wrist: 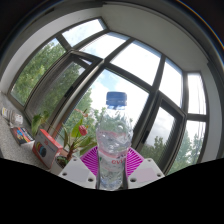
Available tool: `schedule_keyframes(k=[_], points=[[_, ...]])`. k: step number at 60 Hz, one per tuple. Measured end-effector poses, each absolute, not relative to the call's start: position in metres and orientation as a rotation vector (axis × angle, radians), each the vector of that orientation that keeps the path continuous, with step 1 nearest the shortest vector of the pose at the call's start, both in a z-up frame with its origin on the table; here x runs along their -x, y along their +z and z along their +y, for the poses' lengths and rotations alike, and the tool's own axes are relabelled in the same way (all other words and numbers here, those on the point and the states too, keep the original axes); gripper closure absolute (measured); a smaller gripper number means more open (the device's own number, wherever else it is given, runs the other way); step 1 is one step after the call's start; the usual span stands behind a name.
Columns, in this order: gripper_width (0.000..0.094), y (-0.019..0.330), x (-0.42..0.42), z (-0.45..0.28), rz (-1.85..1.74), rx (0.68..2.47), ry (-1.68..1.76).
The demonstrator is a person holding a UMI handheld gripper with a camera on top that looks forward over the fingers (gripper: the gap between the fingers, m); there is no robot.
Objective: Pour water
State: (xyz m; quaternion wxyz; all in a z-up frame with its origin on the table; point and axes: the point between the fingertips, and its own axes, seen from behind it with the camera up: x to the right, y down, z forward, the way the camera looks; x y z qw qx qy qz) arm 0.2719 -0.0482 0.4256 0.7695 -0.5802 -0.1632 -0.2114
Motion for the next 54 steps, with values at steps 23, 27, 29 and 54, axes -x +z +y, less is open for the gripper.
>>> schedule_keyframes(k=[23, 27, 29, 54], points=[[0.0631, 0.142, -0.307, -0.034, -0.037, 1.720, -0.030], [0.0630, 0.114, -0.304, -0.033, -0.070, 1.745, -0.044], [0.0630, 0.100, -0.302, -0.034, -0.075, 1.762, -0.039], [0.0072, 0.091, -0.314, -0.052, -0.017, 1.836, -0.078]])
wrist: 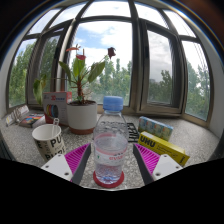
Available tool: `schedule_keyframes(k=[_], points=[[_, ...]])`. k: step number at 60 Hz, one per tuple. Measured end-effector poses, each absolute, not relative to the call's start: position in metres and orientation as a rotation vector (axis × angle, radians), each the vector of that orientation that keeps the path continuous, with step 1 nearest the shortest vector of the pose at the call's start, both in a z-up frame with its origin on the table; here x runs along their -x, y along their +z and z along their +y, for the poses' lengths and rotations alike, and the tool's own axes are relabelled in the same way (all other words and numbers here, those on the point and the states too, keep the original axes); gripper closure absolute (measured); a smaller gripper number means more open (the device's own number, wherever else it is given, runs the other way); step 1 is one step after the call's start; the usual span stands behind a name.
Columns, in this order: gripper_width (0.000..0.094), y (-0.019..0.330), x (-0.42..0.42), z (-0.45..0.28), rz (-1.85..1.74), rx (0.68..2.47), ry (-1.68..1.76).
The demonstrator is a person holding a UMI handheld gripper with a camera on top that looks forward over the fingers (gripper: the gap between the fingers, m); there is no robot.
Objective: Pour water
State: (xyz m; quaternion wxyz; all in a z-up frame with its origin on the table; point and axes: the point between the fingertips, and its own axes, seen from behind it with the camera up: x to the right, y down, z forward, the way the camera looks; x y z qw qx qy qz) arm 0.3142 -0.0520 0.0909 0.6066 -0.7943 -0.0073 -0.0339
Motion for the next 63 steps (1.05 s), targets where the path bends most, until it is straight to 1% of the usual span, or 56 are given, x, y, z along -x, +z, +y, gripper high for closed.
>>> schedule_keyframes(k=[4, 8, 25, 31, 41, 52, 59, 63], points=[[0.0098, 0.103, -0.317, -0.067, -0.004, 1.835, -0.112], [0.0080, 0.114, -0.319, -0.090, 0.016, 1.863, -0.129], [0.0082, 0.138, -0.310, -0.210, 0.133, 1.960, -0.207], [0.0082, 0.136, -0.306, -0.247, 0.161, 1.984, -0.238], [0.0080, 0.133, -0.304, -0.286, 0.205, 1.996, -0.277], [0.0077, 0.130, -0.309, -0.303, 0.247, 1.995, -0.289], [0.0079, 0.121, -0.301, -0.310, 0.224, 2.020, -0.281], [0.0074, 0.124, -0.297, -0.309, 0.218, 2.006, -0.269]])
